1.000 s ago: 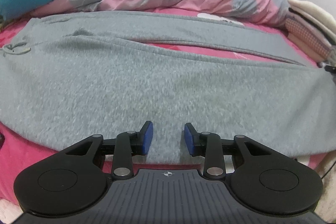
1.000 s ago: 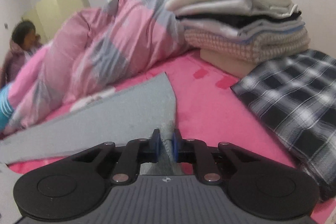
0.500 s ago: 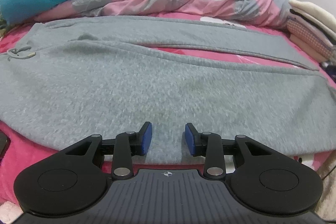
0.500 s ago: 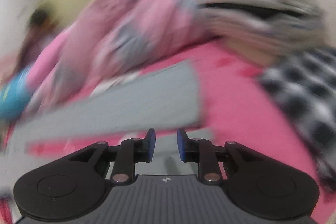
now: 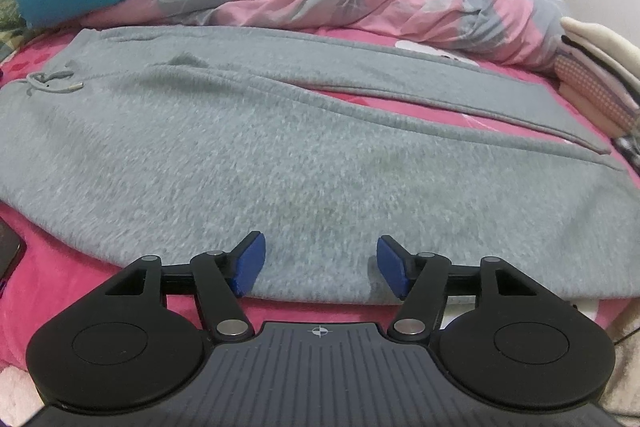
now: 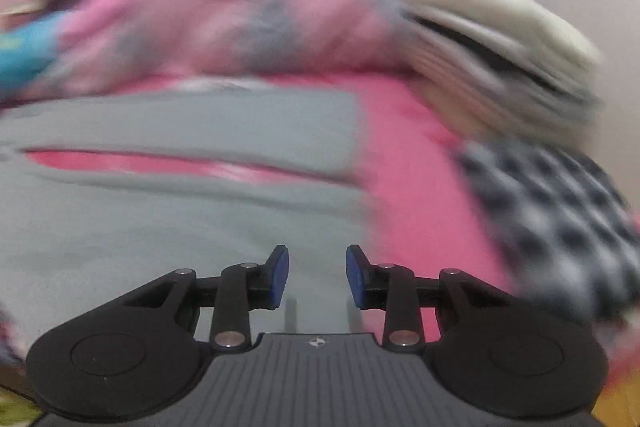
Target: Fold clothes
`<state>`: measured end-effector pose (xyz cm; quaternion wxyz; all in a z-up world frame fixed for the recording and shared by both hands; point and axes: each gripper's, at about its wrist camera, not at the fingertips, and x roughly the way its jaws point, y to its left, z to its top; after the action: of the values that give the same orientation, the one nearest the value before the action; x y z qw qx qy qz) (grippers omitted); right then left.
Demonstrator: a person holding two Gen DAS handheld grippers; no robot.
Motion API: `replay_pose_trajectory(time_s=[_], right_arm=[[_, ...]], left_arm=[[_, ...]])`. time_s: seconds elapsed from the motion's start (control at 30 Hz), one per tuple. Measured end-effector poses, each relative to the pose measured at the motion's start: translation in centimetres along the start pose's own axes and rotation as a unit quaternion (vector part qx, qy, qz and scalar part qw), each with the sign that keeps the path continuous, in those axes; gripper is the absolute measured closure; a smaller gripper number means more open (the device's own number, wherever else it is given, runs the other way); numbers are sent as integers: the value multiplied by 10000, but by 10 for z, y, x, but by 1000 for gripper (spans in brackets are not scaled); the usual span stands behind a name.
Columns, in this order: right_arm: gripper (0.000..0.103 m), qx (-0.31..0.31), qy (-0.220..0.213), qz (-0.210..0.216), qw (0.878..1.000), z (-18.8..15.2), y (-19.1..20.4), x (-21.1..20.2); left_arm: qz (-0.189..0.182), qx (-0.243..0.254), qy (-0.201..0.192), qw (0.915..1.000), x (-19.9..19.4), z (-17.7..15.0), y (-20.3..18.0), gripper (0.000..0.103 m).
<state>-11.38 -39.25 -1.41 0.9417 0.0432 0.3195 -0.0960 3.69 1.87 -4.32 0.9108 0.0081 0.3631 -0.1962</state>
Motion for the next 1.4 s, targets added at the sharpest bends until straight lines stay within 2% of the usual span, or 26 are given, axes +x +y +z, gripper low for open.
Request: replay_pose_trajectory(time_s=[0.1,0.23,0.27,0.33,0.4,0.47,0.53,0.63,0.73,0.77,0.83,0.93,1.0,1.03,1.13,1.2,1.3,1.4], right_arm=[[69,-535,-106,938,9941,12,67,29],[68,-1090,259,1391,9839,0,123,65],[68,-1096,257,1318,9849,-6,120,64],[68,-838,285,1165,9892,-16,96,50],[68,-457,418,596,9963,-32,56,29],[68,-94,580,-124,9982,-49,15,14],[68,546,660,-666,9941,-62,-22,-7],[65,1650,651,-1090,9781,-75,-60,-32],[47,3001,439,-500,9516,-94,-84,-48],[41,3148,479,-411,9470,-98,-88,-45],[40,3432,559,-234,9373,-107,-94,-40],[40,3582,611,31,9316,-107,-97,-27],[44,3503,570,66,9349,-105,-91,-24],[53,3462,549,80,9365,-104,-89,-23],[97,3284,473,14,9434,-98,-84,-31],[99,3167,414,-26,9476,-94,-81,-37],[99,3060,55,25,9520,-78,-77,-68],[99,2826,315,-121,9586,-73,-73,-68]], left_arm=[[27,-8,7,10000,-3,0,-2,38],[64,143,-63,9999,-6,-1,-5,36],[81,188,-83,9998,-6,-1,-5,36],[62,184,-50,9998,-5,-2,-1,33],[26,159,-6,9999,-3,-4,2,33],[-17,147,5,9999,-1,-6,5,32],[-26,199,-23,9998,-2,-7,4,32],[-31,199,-40,9998,-3,-8,4,31],[-45,130,-52,9999,-6,-8,6,31],[-47,115,-54,9999,-8,-8,6,31],[-53,83,-56,9999,-11,-8,6,30],[-51,19,-72,10000,-16,-10,7,30],[-45,-34,-78,10000,-19,-12,7,30],[-44,-57,-75,9999,-20,-13,8,30],[-27,-86,-60,9999,-21,-15,8,30],[-11,-65,-51,10000,-23,-16,8,30],[7,-36,-51,10000,-27,-16,10,30],[28,-63,-30,10000,-27,-18,14,30]])
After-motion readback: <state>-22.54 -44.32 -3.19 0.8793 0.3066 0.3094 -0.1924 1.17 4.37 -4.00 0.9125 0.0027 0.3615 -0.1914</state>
